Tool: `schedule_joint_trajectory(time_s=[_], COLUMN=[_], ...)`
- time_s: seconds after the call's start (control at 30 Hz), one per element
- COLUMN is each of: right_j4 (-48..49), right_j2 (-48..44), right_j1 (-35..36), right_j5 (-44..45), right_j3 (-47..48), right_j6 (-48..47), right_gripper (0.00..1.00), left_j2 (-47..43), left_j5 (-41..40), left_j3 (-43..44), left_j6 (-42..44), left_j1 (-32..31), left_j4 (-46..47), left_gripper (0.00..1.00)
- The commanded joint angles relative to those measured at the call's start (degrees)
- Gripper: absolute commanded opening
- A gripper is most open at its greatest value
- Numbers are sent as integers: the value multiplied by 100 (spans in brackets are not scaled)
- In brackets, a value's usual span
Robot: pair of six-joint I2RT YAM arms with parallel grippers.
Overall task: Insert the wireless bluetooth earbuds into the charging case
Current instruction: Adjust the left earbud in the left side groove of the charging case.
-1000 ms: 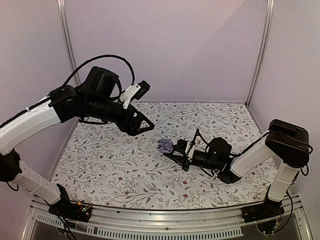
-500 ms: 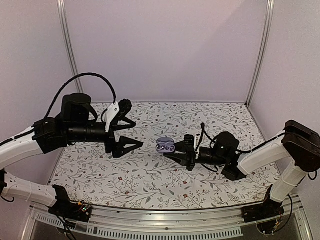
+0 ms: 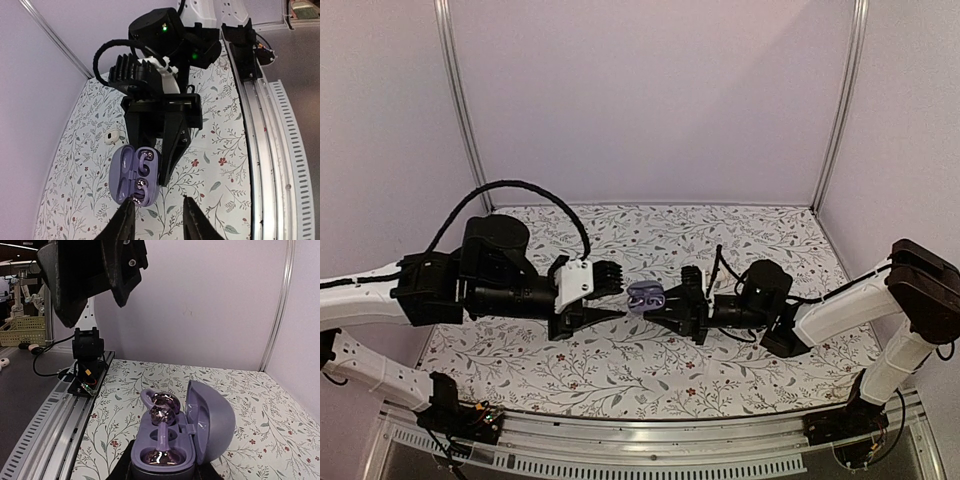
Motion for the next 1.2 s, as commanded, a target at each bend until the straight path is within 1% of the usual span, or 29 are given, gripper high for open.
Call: schedule_joint_trajectory(time_s=[0.0,0.27,0.43,0.67,0.87,1.03,1.17], right_j4=[-35,-27,9,1,1,-4,-4], right_j2=[-87,-27,37,81,90,98,95], right_j1=[35,36,30,29,30,31,33], right_j5=[-230,-527,-628,-685,-716,-776,-794], right_j3=[178,253,285,342,350,349,342], right_j6=[268,439,546,589,591,591,570], right_gripper=[0,0,0,0,0,0,0], left_j2=[198,251,293,475,643,719,726], left_j5=[-686,-917,-920,-704,-789,-900,-974], left_j3=[102,-14,-32,23,66,91,120], left_j6=[467,572,634,631,623,617,617], left_j1=[-210,-238,-240,-242,-243,-238,-230], left_j4=[-39,152,124,-9,-4,-6,-22], left_gripper=[29,21,20,24,23,20,15])
